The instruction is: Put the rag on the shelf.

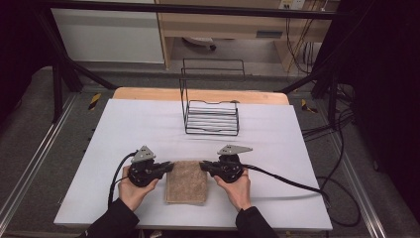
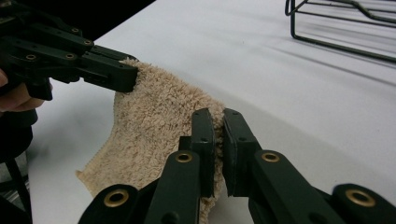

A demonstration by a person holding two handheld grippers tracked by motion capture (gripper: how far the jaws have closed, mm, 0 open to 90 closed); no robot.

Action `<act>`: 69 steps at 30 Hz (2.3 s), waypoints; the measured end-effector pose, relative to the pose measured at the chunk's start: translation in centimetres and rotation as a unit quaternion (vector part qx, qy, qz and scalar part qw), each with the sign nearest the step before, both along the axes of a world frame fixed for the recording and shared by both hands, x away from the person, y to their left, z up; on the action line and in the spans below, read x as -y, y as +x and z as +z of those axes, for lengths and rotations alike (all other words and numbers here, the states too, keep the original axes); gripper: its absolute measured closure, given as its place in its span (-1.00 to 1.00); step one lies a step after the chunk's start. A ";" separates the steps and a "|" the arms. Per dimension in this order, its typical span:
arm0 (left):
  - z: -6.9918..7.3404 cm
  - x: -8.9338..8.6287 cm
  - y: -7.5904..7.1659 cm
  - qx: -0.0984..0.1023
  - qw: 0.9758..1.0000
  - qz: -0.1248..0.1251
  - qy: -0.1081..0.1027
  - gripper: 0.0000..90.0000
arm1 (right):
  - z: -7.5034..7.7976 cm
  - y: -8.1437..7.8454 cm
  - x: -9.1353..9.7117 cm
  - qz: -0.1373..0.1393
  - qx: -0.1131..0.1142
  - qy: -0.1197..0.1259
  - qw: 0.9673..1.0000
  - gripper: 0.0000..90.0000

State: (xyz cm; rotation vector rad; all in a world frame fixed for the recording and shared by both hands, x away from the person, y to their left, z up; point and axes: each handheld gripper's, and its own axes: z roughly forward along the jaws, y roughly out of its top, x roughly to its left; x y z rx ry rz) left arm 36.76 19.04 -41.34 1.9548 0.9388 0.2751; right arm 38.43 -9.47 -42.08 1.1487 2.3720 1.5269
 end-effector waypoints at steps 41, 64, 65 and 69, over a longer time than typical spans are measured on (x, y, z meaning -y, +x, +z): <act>5.3 1.3 -1.0 0.083 0.996 -0.003 -0.040 0.87 | 6.0 -1.9 2.0 -0.009 0.116 0.018 0.993 0.90; 8.0 3.2 -0.2 0.123 0.990 0.002 -0.072 0.87 | 8.6 -2.1 3.9 -0.041 0.163 0.038 0.985 0.90; 8.1 3.3 -0.1 0.125 0.989 0.003 -0.075 0.87 | 8.9 -2.1 4.0 -0.045 0.168 0.041 0.984 0.90; 8.6 3.5 0.2 0.132 0.988 0.005 -0.083 0.87 | 9.3 -2.0 4.1 -0.049 0.175 0.045 0.982 0.90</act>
